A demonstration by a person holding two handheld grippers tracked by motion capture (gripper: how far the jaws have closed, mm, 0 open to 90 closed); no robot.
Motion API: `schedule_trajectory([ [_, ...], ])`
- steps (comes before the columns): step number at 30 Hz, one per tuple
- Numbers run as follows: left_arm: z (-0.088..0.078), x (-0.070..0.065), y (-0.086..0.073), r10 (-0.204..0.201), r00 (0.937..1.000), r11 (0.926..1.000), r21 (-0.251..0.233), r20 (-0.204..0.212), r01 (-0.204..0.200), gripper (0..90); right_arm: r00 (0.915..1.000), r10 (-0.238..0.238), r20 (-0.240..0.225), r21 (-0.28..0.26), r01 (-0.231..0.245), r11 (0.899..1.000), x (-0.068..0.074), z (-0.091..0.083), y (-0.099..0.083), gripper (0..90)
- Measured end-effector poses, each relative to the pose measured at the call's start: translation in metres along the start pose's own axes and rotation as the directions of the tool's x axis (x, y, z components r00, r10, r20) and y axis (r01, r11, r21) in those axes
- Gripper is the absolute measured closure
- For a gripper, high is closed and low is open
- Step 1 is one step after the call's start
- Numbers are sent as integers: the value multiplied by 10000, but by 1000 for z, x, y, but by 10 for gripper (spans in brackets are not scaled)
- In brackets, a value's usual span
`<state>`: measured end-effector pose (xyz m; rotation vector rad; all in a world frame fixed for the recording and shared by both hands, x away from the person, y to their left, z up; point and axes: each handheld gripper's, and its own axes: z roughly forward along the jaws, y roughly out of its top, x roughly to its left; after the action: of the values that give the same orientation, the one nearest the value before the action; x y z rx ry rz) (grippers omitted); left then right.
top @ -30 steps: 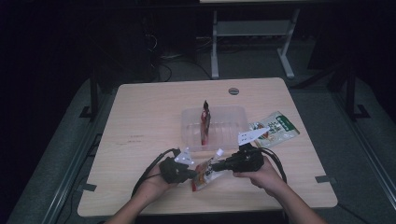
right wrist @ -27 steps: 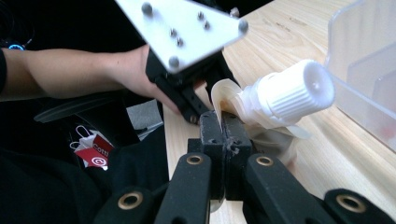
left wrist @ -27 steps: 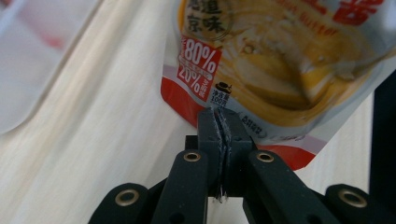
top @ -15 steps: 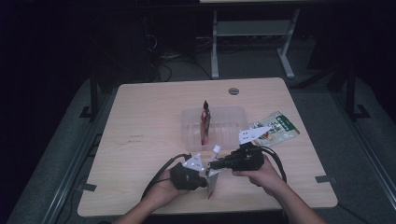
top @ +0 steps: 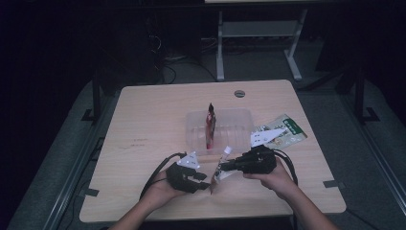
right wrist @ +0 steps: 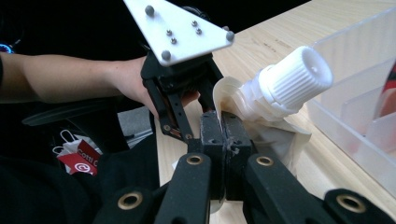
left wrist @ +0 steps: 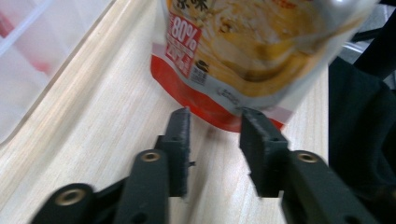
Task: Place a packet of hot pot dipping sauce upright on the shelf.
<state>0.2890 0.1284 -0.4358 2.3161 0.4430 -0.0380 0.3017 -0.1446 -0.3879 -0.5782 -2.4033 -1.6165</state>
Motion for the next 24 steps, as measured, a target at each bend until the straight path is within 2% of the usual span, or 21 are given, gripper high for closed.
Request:
schedule_trajectory([
  [3,-4,1,-2,79,10000,9999,118,-31,-79,518,9999,-44,120,-7,44,10000,0,-2,0,894],
  [5,-8,2,-3,-11,9999,9999,152,-116,13,451,9997,-139,210,7,139,9999,0,-4,1,894],
  [10,-20,7,-12,-465,9987,9987,209,-225,470,372,9982,-437,416,147,432,9990,2,-7,4,893],
  [13,-28,10,-22,-674,9970,9975,204,-369,681,337,9960,-610,649,369,587,9976,5,-11,7,893],
  [19,-42,10,-41,-895,9938,9956,231,-656,912,296,9948,-742,692,437,713,9965,6,-18,15,893],
  [24,-48,13,-45,-1176,9904,9924,283,-724,1199,291,9924,-873,862,304,849,9959,6,-27,23,893],
])
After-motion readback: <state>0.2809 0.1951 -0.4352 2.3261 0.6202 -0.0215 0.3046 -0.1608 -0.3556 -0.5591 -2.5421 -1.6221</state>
